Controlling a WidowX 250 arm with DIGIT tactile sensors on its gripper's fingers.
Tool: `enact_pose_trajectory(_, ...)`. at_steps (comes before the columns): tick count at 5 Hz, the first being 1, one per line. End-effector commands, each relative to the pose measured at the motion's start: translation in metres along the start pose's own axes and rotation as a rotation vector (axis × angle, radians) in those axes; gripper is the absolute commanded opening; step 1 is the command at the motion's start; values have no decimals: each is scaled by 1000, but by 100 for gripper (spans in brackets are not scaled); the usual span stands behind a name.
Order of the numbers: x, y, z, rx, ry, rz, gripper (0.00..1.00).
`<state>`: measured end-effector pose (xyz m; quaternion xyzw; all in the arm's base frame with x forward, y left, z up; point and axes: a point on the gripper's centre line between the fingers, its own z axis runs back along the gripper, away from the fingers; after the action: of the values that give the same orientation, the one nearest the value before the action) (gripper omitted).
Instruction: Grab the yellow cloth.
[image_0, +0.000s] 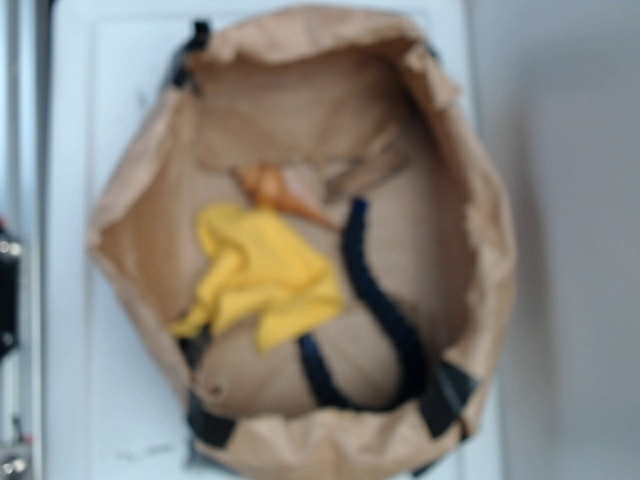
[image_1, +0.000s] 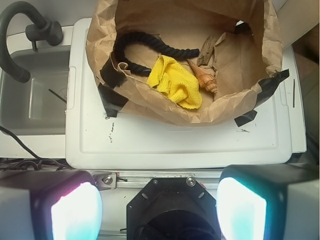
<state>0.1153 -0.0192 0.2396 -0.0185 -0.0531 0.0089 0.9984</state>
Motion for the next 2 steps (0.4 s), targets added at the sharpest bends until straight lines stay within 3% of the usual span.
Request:
enact_pose_trajectory(1, 0, 0, 0, 0, 0, 0, 100)
enact_pose_trajectory(2, 12, 13, 1, 9, -10, 67, 100)
